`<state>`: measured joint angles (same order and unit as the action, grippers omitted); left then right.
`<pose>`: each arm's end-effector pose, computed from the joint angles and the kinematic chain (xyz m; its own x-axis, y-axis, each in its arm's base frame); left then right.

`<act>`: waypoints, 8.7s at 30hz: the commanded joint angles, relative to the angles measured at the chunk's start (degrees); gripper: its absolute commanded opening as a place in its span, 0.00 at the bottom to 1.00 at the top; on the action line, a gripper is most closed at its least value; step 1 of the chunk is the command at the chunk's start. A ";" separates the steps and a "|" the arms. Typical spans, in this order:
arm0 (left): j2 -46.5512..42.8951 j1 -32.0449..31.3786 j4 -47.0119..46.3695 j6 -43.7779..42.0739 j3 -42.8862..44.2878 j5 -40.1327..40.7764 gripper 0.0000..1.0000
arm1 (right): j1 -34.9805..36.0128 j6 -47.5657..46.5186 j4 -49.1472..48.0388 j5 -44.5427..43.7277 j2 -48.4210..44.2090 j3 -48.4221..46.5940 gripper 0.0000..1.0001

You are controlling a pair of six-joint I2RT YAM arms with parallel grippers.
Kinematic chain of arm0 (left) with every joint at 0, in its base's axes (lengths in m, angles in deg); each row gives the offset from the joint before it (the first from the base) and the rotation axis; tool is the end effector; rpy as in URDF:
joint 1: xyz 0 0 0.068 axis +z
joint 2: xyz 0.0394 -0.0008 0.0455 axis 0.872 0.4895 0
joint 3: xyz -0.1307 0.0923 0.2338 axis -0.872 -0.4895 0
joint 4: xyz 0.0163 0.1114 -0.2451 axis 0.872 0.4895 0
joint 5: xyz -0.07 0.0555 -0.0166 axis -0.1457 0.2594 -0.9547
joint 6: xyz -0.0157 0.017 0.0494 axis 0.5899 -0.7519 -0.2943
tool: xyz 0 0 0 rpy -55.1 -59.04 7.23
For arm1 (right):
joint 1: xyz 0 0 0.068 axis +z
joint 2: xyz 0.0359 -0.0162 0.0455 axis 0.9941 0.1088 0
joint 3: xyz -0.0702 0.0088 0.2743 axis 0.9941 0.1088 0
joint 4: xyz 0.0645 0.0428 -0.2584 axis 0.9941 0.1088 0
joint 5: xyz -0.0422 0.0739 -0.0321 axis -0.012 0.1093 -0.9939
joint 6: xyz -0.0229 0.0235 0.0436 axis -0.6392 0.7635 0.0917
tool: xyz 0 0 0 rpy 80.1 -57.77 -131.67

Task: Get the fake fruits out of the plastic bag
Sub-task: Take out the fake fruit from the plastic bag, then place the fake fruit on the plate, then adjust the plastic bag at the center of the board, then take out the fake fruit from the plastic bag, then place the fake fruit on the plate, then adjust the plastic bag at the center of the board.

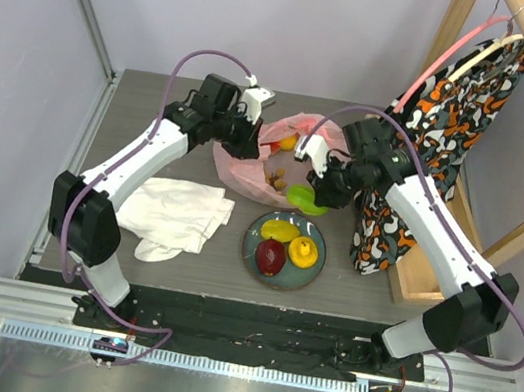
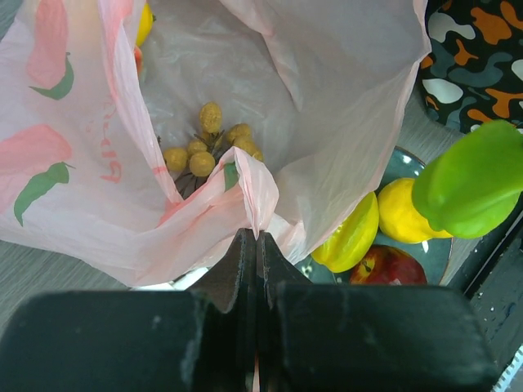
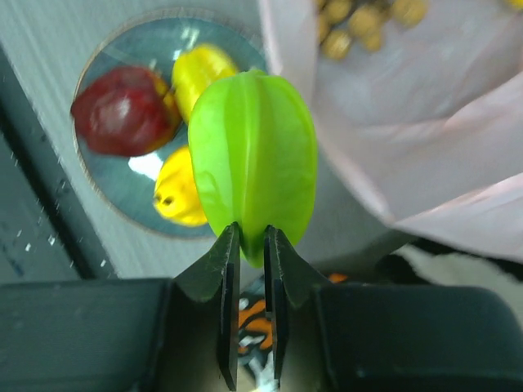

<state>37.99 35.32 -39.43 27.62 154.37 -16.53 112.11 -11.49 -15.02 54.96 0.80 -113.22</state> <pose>0.3453 -0.1808 0.3447 -0.5846 0.2981 -0.7546 0.6862 0.6778 -0.2639 0.2715 0.1617 0.3612 -0.1887 -0.7795 -0.5973 -0.9497 0.2997 -0.0909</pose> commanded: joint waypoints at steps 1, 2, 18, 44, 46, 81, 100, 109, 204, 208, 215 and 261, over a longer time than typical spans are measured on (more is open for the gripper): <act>-0.82 0.32 -2.68 0.75 1.96 -0.45 0.00 | -0.93 -1.29 1.80 -3.14 -2.47 7.27 0.06; -0.99 0.23 -2.68 0.84 1.96 -0.45 0.00 | -1.29 -1.65 1.37 -3.41 -2.47 7.97 0.06; -1.08 0.23 -3.03 2.42 3.01 -1.33 0.01 | -2.96 3.44 -8.66 -2.80 8.95 10.44 0.07; 0.06 0.23 -2.42 3.12 3.19 -2.82 0.00 | -1.20 8.71 -2.93 0.55 5.88 -9.24 0.43; -0.64 0.23 -2.42 3.21 2.92 -3.09 0.00 | -1.20 10.74 -7.83 -0.94 7.27 -9.08 0.42; -4.78 0.40 4.25 -5.04 2.92 -1.24 0.00 | -4.10 6.35 -19.74 1.76 31.71 -20.22 0.47; -3.19 0.32 4.70 -4.96 3.27 -6.25 0.00 | -2.87 8.11 -26.85 -7.73 38.83 -24.89 0.54; -2.40 0.32 4.61 -4.52 4.33 -6.95 0.00 | -0.85 7.67 -29.74 -3.23 41.29 -25.77 0.59; 0.15 1.11 -0.22 -2.50 5.91 3.15 0.00 | 15.59 -24.07 -8.39 -5.61 -12.76 31.89 0.25; 0.24 1.11 -0.31 -2.33 5.74 2.36 0.00 | 15.59 -22.75 -8.66 -5.87 -13.45 32.15 0.49; 0.67 1.19 -1.19 -1.27 6.00 0.96 0.00 | 14.71 -21.78 -2.79 -8.95 -18.45 25.75 0.59; 5.07 1.11 0.83 2.51 7.93 -8.01 0.00 | -4.01 21.38 -33.09 -2.62 59.20 -46.06 0.73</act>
<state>43.06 36.13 -38.53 28.82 160.75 -21.37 108.07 9.06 -46.82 51.90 54.74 -152.48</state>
